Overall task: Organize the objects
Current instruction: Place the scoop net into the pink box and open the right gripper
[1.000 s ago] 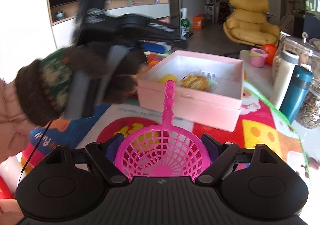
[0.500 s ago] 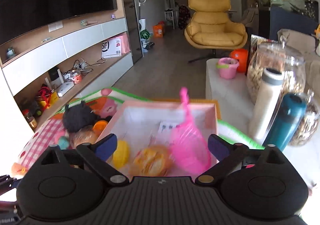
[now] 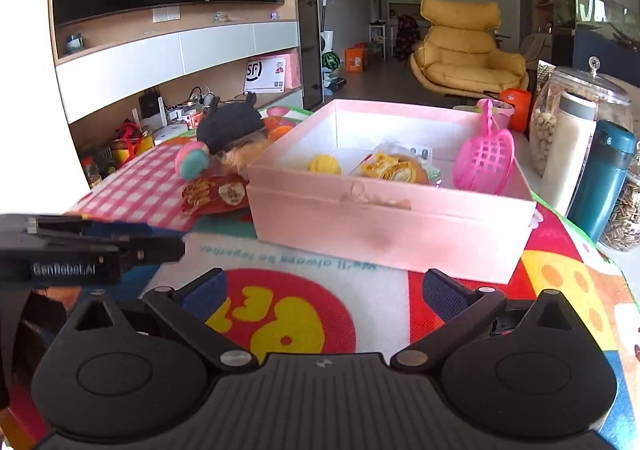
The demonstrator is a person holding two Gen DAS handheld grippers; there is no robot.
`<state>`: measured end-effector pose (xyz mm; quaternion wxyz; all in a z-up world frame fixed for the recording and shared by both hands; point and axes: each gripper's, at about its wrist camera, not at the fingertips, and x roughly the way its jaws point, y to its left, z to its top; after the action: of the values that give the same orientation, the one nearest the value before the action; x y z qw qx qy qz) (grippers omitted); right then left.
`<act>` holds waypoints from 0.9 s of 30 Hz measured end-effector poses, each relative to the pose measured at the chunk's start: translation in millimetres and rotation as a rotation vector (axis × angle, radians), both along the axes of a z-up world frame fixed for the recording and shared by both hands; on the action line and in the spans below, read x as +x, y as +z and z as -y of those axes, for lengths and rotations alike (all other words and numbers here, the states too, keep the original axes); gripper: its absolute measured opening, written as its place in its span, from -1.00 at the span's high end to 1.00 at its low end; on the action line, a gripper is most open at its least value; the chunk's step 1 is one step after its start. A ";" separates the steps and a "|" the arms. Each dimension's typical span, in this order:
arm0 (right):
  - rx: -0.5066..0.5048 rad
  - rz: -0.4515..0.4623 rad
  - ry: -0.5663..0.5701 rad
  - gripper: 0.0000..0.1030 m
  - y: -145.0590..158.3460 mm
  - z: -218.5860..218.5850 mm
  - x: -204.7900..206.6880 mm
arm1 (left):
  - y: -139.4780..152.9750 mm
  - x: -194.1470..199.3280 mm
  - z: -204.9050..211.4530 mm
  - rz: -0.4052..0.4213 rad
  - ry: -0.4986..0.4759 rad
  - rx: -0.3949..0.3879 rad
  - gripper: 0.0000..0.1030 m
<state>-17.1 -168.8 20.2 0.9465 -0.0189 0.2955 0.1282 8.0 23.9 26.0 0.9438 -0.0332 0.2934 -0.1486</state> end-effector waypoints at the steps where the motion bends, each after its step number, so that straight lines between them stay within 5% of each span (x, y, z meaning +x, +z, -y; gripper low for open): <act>1: 0.000 0.007 -0.002 -1.00 0.5 -0.4 -0.9 | 0.6 1.7 0.1 0.001 0.007 -0.001 -0.10; 9: -0.011 0.053 0.025 -1.00 2.4 -3.8 -13.0 | 13.8 37.6 2.3 0.071 0.056 0.102 -0.10; 19: -0.033 0.076 0.054 -1.00 1.7 -9.1 -20.1 | 6.8 120.7 -18.9 -0.090 -0.003 -0.008 -0.09; 24: 0.009 0.041 0.043 -1.00 0.6 -2.4 -14.4 | -4.7 114.9 -17.5 -0.111 -0.049 -0.023 -0.09; 27: 0.029 0.038 0.034 -1.00 0.5 0.8 -13.5 | -4.2 97.7 -17.0 -0.130 -0.178 -0.046 -0.18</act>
<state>-30.6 -169.6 20.7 0.9498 -0.0125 0.2753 0.1480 105.6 41.0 21.8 0.9048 -0.0384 0.3524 -0.2360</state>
